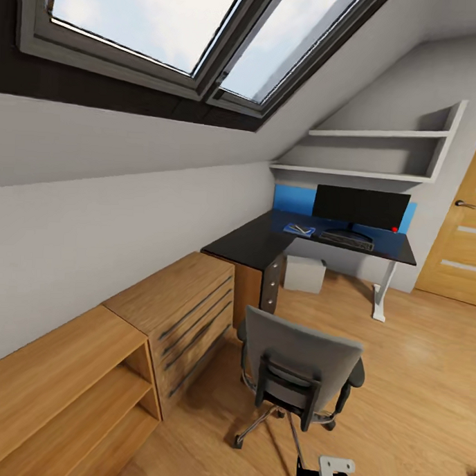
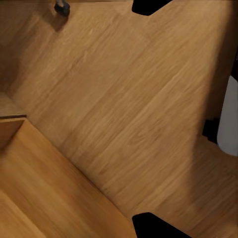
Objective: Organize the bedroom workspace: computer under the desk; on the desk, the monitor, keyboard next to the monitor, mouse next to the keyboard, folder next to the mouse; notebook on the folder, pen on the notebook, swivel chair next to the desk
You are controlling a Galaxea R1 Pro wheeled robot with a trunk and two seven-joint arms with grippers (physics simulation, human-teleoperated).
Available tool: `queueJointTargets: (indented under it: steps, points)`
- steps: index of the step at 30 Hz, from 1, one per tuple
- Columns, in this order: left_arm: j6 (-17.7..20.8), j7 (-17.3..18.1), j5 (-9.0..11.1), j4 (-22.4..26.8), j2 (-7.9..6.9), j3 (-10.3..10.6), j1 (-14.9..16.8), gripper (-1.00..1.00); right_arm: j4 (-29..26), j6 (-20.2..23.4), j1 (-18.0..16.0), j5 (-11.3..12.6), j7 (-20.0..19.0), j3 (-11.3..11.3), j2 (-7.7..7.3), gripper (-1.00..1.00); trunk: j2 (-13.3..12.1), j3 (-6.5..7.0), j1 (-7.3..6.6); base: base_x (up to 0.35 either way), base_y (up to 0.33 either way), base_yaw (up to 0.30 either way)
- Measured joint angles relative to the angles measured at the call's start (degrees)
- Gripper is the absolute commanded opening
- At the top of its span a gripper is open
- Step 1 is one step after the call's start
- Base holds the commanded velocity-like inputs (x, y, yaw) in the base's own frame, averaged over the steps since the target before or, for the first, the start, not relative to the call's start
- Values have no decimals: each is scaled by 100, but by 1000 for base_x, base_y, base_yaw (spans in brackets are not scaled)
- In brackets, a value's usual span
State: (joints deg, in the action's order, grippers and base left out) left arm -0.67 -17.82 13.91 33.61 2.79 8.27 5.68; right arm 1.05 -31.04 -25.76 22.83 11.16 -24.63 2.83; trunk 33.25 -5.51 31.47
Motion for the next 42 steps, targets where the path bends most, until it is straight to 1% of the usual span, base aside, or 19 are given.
queueJointTargets:
  steps: [9, 24, 42]
  points:
    - [3, 0, 0, 0, 1, 1, 0, 100, 3, 0, 0, -6, 0, 6, 18, 100, 0, 0, 0, 71, 261, -281]
    - [-2, 0, 7, -32, -2, -4, 0, 100, 6, 0, 0, -8, 1, 7, 20, 100, 0, 0, 0, 7, 49, -281]
    - [-4, 0, 8, -35, -1, -8, 0, 100, 4, 0, -1, -7, 0, 7, 20, 100, 0, 0, 0, 0, 290, -281]
